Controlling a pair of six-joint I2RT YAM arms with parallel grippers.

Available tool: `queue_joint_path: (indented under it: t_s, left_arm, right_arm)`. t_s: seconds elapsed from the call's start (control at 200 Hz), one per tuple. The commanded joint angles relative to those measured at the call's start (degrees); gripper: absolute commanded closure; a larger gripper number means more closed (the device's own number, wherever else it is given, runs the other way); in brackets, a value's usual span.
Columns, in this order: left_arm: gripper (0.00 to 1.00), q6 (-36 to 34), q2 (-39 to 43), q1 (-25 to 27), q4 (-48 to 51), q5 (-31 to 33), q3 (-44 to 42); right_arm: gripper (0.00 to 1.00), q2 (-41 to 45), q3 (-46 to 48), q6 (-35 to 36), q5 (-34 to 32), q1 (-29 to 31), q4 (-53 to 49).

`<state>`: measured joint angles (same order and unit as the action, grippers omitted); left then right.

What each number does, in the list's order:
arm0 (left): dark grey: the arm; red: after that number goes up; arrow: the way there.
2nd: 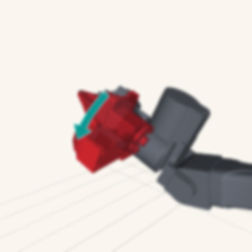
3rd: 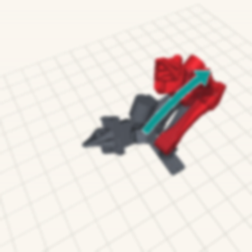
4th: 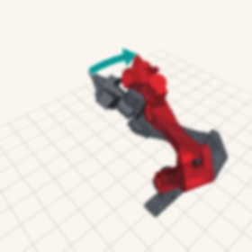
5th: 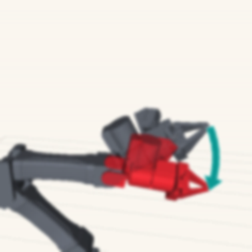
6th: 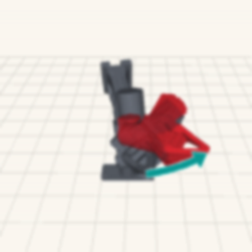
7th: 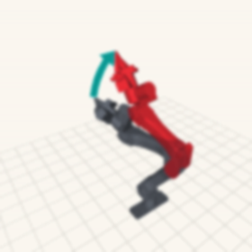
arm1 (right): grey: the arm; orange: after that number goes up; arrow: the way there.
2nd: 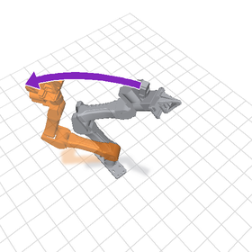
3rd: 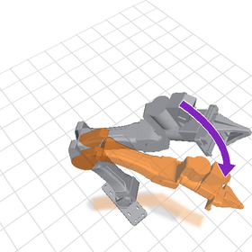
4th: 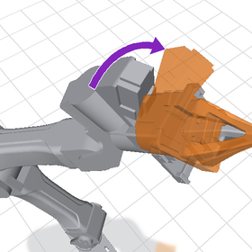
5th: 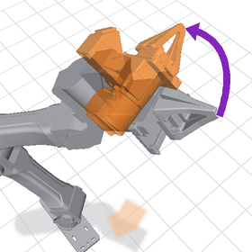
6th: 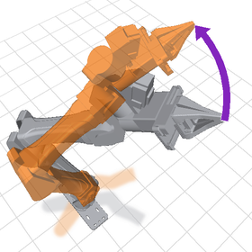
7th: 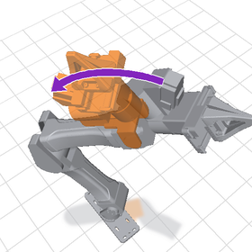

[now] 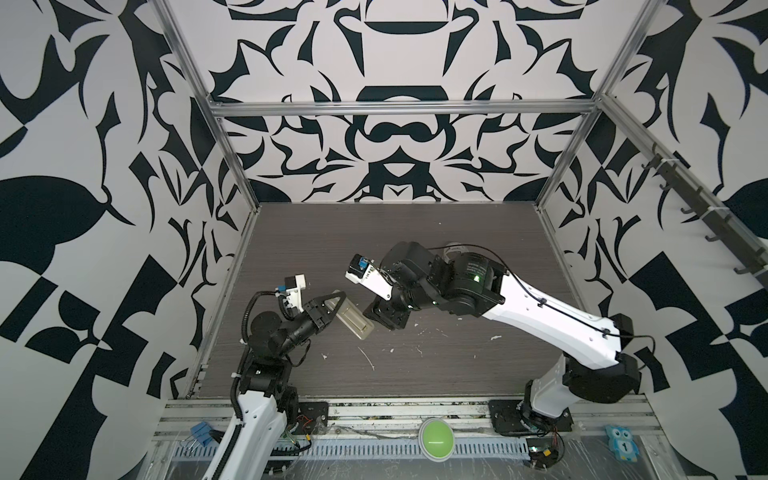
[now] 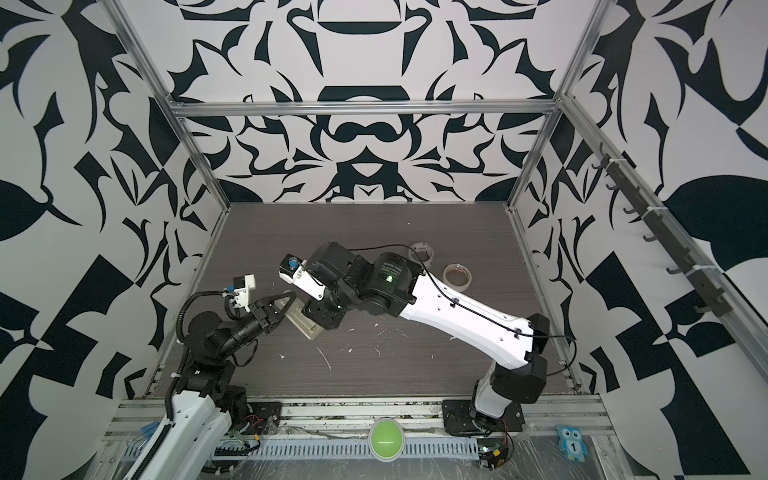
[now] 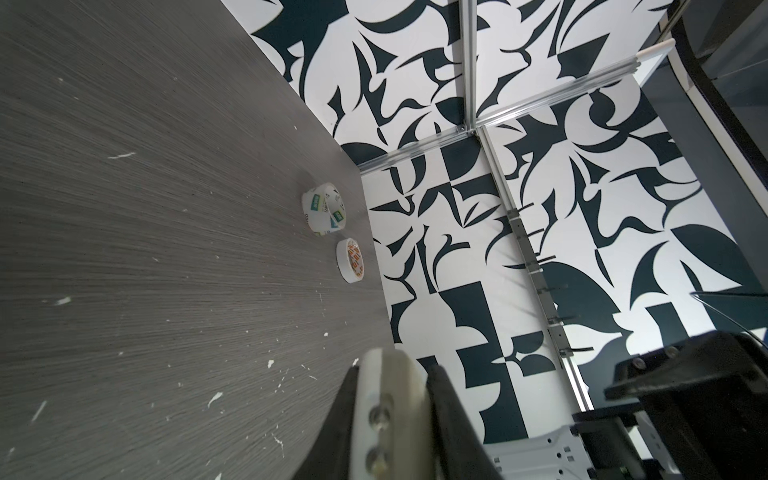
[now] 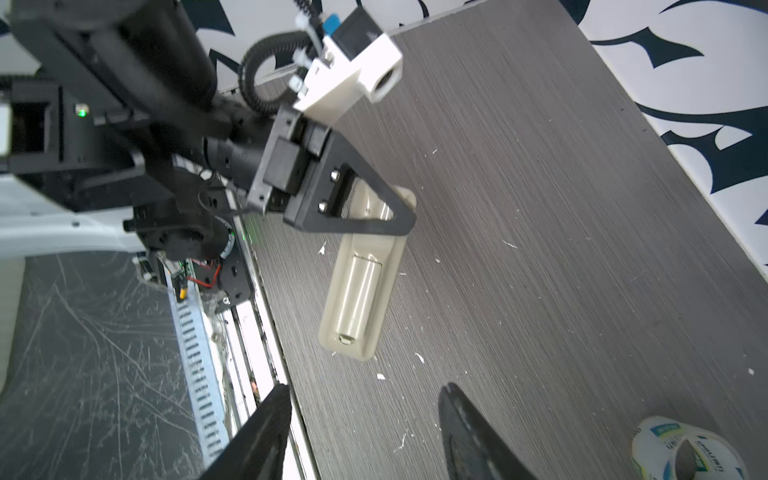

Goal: Load the batteries into the remote control

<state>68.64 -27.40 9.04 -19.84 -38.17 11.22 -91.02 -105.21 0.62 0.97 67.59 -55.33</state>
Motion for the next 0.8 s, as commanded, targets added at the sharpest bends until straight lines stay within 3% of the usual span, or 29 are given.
queue_joint_path:
  t_s: [0.0,0.305,0.795]
  left_arm:
    - [1.00,3.0,-1.0,0.2,-6.0,-5.3,1.6]
    - [1.00,9.0,-4.4,0.2,-14.7,-8.6,1.3]
    - [1.00,10.6,-5.1,0.2,-16.3,-10.7,1.3]
  right_arm:
    - [0.39,3.8,3.3,4.1,1.0,0.3,4.1]
    - [0.37,4.8,8.7,7.6,0.5,0.2,6.6]
    - [0.40,1.6,10.2,6.2,3.2,0.1,11.4]
